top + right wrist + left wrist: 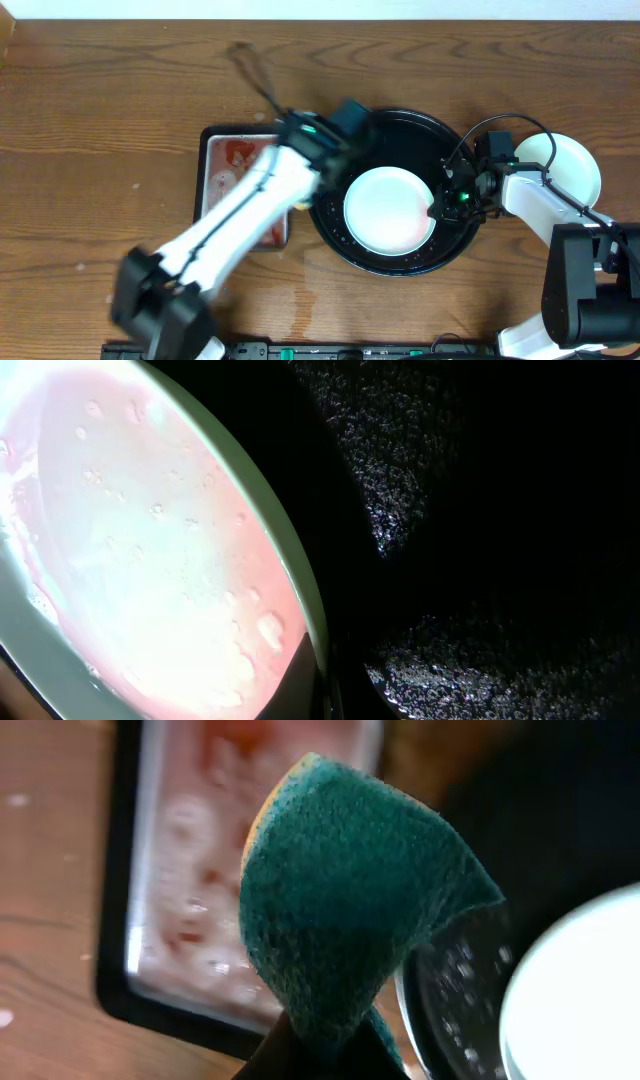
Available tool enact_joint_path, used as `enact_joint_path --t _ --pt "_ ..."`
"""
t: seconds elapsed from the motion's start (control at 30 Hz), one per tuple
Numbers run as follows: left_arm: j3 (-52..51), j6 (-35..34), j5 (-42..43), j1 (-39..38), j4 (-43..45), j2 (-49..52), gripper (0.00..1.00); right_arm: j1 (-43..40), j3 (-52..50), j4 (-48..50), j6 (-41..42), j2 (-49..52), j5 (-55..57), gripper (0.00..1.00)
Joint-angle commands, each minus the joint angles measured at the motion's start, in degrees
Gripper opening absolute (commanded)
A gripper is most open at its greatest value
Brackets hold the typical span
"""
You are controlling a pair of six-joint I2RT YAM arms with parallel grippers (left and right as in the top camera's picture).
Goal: Clean dirty plates on tray and stack at the side
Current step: 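Return the sponge to the soapy tray with the left gripper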
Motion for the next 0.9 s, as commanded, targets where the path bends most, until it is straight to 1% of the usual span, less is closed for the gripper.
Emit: enact_joint_path --t 0.0,0.03,0.07,0.1,0.13,0.2,0.27,0.43,0.6,0.73,0.77,0.8,0.87 --pt "-0.9 0.6 -0.2 8.3 -0.4 -5.2 0.07 0.0 -0.8 -0.3 -0.8 1.0 3.8 0.01" --pt "-1.4 1.5 -0.1 10.4 -0.4 -5.3 0.08 0.0 -0.8 -0.3 -0.8 1.0 3.8 0.01" --pt "-2.5 3.4 0.9 13.9 -0.2 -5.2 0.07 0.0 -0.8 -0.3 -0.8 1.0 3.8 0.01" --pt "-3.7 5.1 2.8 16.3 0.8 -5.1 0.08 0.0 -0.8 -0.3 -0.8 1.0 3.8 0.01" --pt "-5.0 6.9 5.3 18.3 2.3 -5.1 0.07 0.0 -0.8 -0.3 -0.8 1.0 3.8 0.01" --pt "-8.7 12.7 13.6 22.2 7.1 -5.1 0.07 0.0 -0.8 -0.2 -0.8 1.0 3.8 0.01" --pt "-12.6 15.7 19.1 25.2 11.4 -5.1 0.08 0.0 -0.8 -0.2 -0.7 1.0 3.8 0.01" --pt "-19.5 16.3 20.0 29.5 16.7 -5.1 0.08 0.0 -0.8 -0.5 -0.7 1.0 3.8 0.01" --pt "-20.5 18.1 20.4 30.2 17.8 -5.2 0.09 0.0 -0.8 -0.5 -0.7 1.0 3.7 0.01" --pt "-20.5 20.0 23.6 30.3 17.8 -5.2 0.17 0.0 -0.8 -0.5 -0.2 1.0 3.8 0.01" --pt "-20.5 20.0 23.9 30.3 17.8 -5.2 0.21 0.0 -0.8 -0.6 0.2 1.0 3.7 0.01" --pt "-20.5 19.9 25.2 30.3 17.8 -5.2 0.3 0.0 -0.8 -1.0 1.2 1.0 3.7 0.01" --pt "-20.5 19.9 26.5 30.3 17.8 -5.3 0.35 0.0 -0.8 -1.1 1.5 1.0 3.7 0.01"
